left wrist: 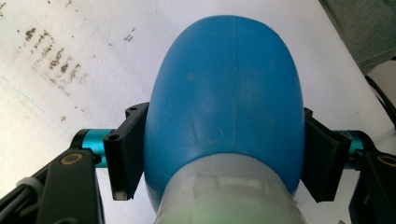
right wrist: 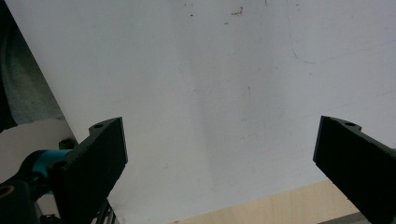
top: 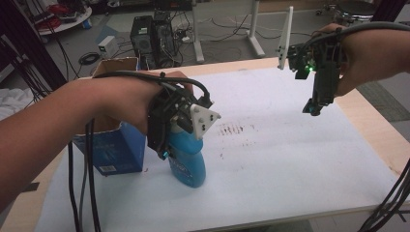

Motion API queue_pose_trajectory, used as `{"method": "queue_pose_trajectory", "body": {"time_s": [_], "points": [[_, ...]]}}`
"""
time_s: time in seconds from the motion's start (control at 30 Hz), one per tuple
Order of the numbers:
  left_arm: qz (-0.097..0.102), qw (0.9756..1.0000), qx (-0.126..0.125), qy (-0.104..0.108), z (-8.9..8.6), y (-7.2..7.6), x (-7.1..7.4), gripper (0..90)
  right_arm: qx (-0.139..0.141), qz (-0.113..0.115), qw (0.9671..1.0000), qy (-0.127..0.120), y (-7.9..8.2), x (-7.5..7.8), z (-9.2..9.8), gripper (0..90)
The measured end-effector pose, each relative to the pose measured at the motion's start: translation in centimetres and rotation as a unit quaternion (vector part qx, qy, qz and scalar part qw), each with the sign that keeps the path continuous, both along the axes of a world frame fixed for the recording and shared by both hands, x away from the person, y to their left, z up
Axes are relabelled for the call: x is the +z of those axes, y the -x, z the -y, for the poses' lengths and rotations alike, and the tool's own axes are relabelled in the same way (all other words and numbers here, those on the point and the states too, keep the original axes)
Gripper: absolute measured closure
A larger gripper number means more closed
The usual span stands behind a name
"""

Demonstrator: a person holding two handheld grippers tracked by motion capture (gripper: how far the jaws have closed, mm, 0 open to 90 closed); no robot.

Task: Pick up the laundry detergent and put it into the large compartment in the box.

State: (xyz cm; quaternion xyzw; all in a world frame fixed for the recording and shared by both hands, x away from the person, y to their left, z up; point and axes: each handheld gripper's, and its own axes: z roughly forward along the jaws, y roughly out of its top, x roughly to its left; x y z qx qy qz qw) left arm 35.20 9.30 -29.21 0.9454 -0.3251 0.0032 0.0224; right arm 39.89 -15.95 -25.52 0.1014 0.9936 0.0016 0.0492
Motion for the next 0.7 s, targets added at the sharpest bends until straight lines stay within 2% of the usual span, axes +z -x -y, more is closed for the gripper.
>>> {"method": "queue_pose_trajectory", "body": {"time_s": [0.33,0.53,0.67,0.7], "points": [[-0.002,0.9999,-0.008,-0.009,0.18,0.03,-0.11,32.6,0.001,0.000,1.0000,-0.001,-0.12,-0.17,0.19,1.9],[-0.007,0.9999,-0.006,-0.004,0.22,-0.12,-0.16,37.1,0.002,0.000,1.0000,-0.003,-0.15,-0.26,0.22,1.9],[-0.006,0.9999,-0.009,-0.004,0.29,-0.11,-0.15,37.5,-0.001,-0.001,1.0000,-0.003,-0.14,-0.41,0.30,1.9],[-0.002,0.9999,-0.006,-0.009,0.31,0.00,-0.12,37.6,-0.005,-0.002,1.0000,-0.002,-0.10,-0.51,0.33,1.9]]}}
